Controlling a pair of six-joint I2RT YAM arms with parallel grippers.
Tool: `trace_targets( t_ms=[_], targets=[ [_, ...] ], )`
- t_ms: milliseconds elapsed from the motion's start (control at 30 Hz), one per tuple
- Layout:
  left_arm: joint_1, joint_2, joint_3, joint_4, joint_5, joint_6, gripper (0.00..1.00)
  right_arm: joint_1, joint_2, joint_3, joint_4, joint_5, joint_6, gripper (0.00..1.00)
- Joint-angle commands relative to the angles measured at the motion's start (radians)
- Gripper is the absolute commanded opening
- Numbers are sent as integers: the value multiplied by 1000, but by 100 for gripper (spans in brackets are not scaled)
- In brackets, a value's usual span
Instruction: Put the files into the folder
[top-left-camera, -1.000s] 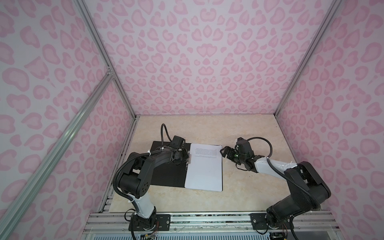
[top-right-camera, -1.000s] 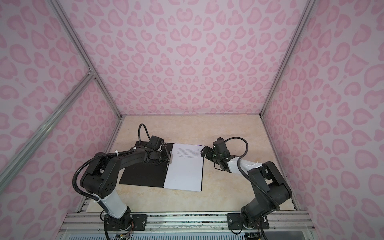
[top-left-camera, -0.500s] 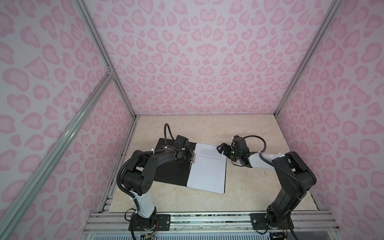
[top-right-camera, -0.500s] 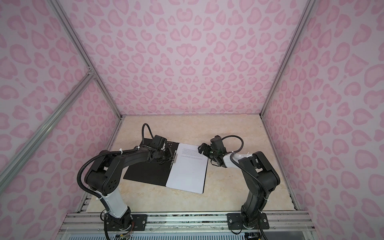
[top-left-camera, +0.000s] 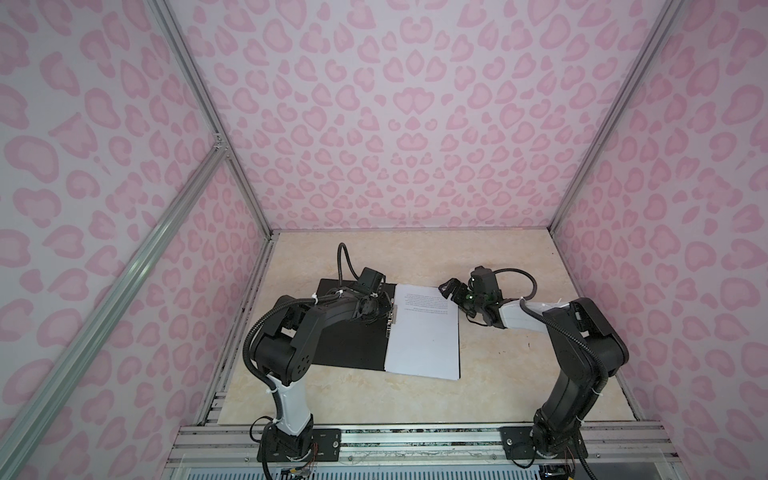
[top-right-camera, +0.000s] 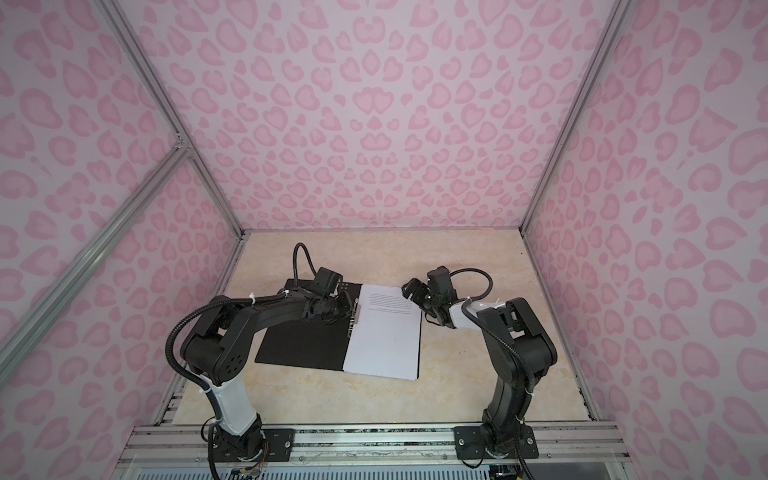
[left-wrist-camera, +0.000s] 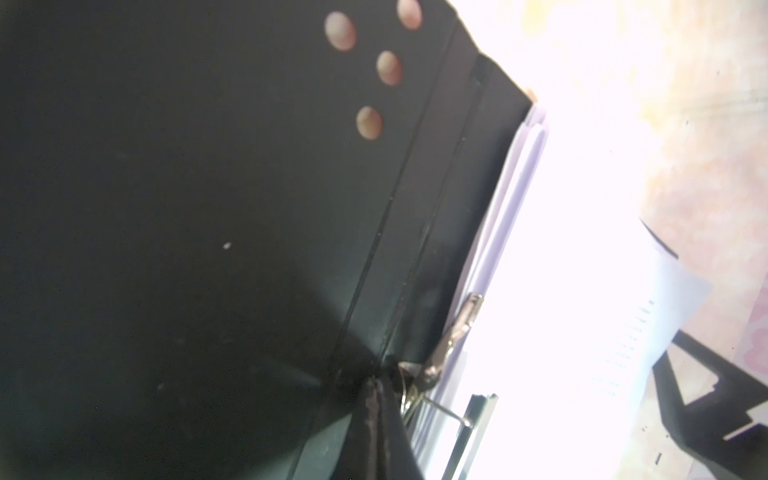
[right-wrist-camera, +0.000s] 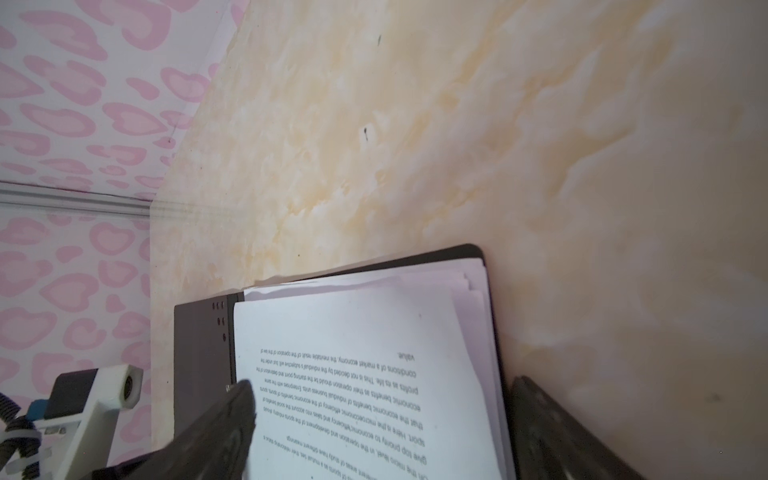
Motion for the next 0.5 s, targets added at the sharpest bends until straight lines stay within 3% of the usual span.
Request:
trace_targets(
  t_ms=[0,200,467],
  targets=[
    [-35,23,16,-51,51,-19,3,-35,23,9,-49,-75,-8,96],
    [-96,51,54,-45,54,-48,3,-120,35,12,-36,-124,-26,96],
    [-108,18,68,-64,50,-60,3,-189,-15,17,-93,-115,-73,96]
  ],
)
